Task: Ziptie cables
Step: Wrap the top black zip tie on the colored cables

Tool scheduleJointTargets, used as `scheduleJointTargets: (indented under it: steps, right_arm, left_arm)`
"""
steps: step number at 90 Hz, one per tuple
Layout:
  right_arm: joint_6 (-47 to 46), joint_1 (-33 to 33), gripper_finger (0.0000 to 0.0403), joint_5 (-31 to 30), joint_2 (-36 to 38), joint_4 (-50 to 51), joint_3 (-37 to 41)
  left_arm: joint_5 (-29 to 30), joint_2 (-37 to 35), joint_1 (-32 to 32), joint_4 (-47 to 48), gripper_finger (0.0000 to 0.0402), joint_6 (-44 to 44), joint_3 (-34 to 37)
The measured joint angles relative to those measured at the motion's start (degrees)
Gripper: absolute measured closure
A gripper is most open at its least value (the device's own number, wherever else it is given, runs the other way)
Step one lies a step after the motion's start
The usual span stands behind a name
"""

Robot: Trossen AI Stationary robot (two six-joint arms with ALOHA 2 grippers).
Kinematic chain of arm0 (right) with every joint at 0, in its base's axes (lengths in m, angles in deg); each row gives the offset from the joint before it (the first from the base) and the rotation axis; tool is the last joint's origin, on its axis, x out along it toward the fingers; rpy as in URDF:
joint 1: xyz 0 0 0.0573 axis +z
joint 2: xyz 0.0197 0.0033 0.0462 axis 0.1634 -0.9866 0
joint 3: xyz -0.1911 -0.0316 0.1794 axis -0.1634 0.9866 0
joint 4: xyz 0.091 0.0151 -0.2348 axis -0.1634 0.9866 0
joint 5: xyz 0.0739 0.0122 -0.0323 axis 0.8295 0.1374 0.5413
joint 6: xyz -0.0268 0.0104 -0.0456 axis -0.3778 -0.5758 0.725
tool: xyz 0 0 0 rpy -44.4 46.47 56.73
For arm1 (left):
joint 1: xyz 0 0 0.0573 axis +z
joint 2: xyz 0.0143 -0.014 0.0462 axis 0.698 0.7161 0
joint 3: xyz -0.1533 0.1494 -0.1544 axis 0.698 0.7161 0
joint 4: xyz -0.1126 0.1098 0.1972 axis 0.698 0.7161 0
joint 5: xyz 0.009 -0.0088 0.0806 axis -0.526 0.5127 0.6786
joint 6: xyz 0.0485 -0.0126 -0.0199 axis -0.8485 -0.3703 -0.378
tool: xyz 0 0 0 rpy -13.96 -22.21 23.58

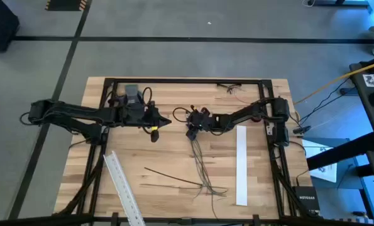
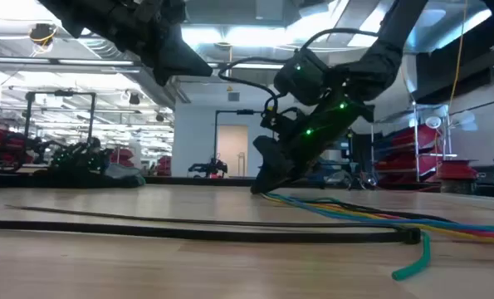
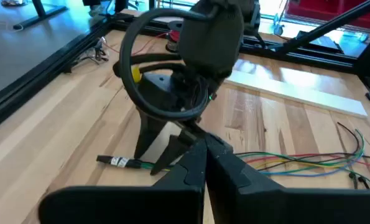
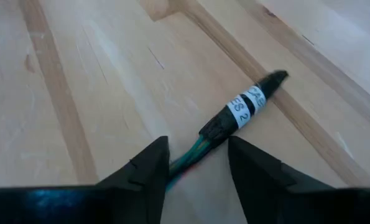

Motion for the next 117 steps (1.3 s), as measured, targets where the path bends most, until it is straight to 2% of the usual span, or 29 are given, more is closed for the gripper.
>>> scheduleJointTargets:
  steps: [10,26,31,51,65,73,82,96,105,117]
  right_arm:
    - [0.97,0.0,0.028,0.31,-0.54,-0.66,-0.07]
    - [9.94,-0.07,0.038,2.93,-0.49,1.54,-0.35]
    - [12.52,-0.13,0.0392,3.03,-0.43,3.23,-0.4]
    - [25.87,-0.7,0.0399,8.8,5.48,14.49,0.13]
    - [31.51,-1.66,0.0401,13.49,11.72,27.79,0.63]
    - [33.34,-1.64,0.0401,14.7,14.48,30.82,2.76]
    - [31.05,-1.64,0.0401,16.39,16.2,27.91,6.37]
    - [22.32,-1.61,0.0384,16.1,16.51,26.09,8.32]
    - [19.99,-1.53,0.0361,15.28,17.05,26.42,8.34]
    - [20.21,-1.53,0.0319,15.26,20.11,30.0,8.52]
  left_arm:
    - [0.0,0.0,0.0,0.0,0.0401,-0.01,0.0]
    - [0.0,0.0,0.0,0.01,0.0401,0.28,0.0]
    - [0.02,0.0,0.0,-0.02,0.0401,0.34,0.0]
    - [0.0,-0.01,0.0,0.03,0.0401,0.42,0.0]
    - [0.0,0.0,-0.22,0.55,0.0401,0.64,0.0]
    - [0.01,0.0,-0.39,0.96,0.0401,0.76,0.0]
    - [0.02,0.0,-0.63,0.97,0.0401,1.39,0.0]
    - [0.0,0.0,-0.61,0.85,0.0392,1.98,0.0]
    - [-1.28,0.31,-0.57,0.16,0.0361,1.98,0.0]
    - [-2.65,2.43,-1.28,-2.39,0.0297,1.96,-0.01]
